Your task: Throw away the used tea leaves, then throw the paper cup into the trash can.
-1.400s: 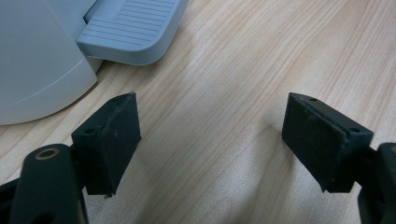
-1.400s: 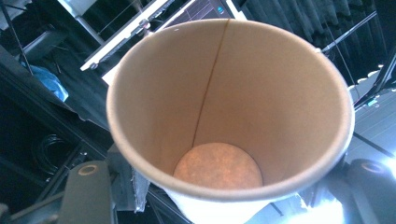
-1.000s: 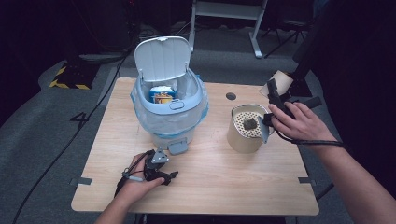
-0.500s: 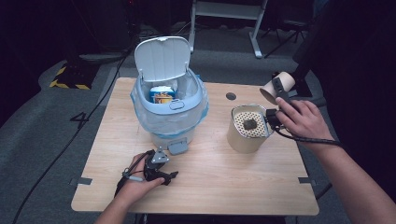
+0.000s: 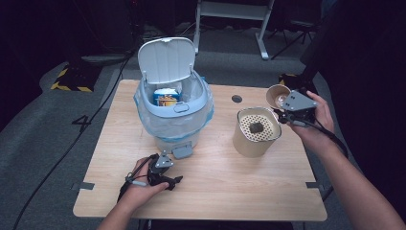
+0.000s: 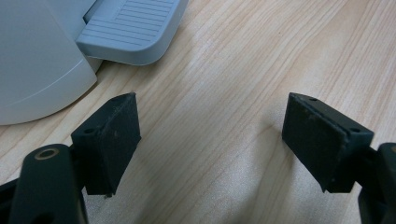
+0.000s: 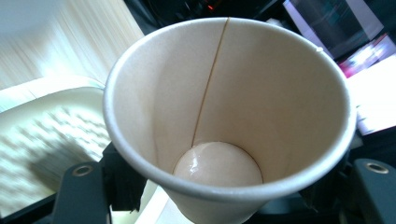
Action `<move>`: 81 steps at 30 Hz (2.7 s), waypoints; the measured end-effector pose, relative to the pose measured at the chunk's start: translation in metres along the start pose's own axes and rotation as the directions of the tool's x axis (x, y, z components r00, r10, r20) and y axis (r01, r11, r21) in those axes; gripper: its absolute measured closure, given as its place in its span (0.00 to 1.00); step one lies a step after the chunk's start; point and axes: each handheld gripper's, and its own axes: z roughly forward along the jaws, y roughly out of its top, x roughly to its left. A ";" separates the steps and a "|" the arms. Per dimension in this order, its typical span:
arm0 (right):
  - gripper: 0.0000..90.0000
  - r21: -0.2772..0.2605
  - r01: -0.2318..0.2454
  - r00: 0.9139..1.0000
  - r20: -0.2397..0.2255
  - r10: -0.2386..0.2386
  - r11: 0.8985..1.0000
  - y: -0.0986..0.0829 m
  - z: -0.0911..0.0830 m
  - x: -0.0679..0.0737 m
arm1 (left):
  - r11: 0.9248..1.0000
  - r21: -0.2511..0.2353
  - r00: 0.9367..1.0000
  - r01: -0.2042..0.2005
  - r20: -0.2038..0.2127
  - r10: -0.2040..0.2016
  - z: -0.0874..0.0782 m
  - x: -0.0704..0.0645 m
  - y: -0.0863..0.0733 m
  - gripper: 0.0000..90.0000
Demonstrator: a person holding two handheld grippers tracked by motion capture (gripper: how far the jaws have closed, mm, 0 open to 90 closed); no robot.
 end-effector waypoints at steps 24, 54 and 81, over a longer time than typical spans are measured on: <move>0.33 -0.044 -0.493 0.808 -0.395 0.438 0.869 -0.031 -0.002 -0.006 | 1.000 0.000 1.000 -0.001 -0.001 0.001 0.000 0.000 0.000 0.22; 0.33 -0.106 -0.428 0.830 -0.440 0.344 0.897 0.008 0.003 -0.023 | 1.000 0.012 1.000 -0.013 0.010 0.013 0.001 -0.001 0.001 0.17; 0.32 -0.167 -0.487 0.772 -0.541 0.334 0.857 0.100 0.028 -0.037 | 1.000 0.027 1.000 0.004 -0.019 -0.004 -0.002 0.004 -0.003 0.11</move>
